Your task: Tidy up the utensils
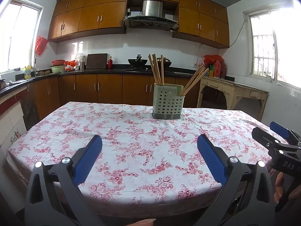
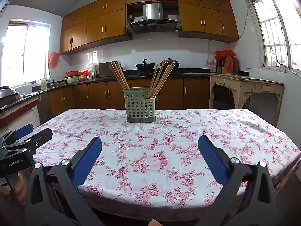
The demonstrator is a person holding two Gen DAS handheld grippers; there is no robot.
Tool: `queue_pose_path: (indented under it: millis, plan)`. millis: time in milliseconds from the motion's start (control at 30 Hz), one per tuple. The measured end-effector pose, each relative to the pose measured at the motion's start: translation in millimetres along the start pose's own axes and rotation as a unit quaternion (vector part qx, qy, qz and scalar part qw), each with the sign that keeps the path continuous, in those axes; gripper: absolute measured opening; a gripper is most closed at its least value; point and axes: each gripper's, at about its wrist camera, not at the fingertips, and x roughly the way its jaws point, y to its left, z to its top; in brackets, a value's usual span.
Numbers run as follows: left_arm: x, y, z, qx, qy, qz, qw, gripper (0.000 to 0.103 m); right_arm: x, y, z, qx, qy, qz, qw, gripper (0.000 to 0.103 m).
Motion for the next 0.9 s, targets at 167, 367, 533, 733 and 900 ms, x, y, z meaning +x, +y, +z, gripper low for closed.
queue_pose_path:
  millis: [167,367,533,733,900]
  plan:
    - [1.8,2.3,-1.4,-0.006,0.005,0.003,1.0,0.099,0.2,-1.0,0.0,0.0,0.001,0.0,1.0,0.101]
    - [2.0,1.5,-2.2,-0.004,0.006,0.002,1.0,0.099,0.9,-1.7,0.6,0.001,0.002,-0.001,1.0,0.101]
    - [2.5,1.3,-3.2,-0.002,0.007,0.002,1.0,0.099,1.6,-1.7,0.3,0.002,0.004,-0.002,1.0,0.101]
    - [4.5,2.0,-4.7,-0.001,0.012,0.004,0.9999,0.099,4.3,-1.7,-0.5,0.003,0.007,-0.003,1.0,0.101]
    - [5.4,2.7,-5.2,0.0,0.013,0.003,0.9999,0.099,4.2,-1.6,-0.5,0.003,0.007,-0.003,1.0,0.101]
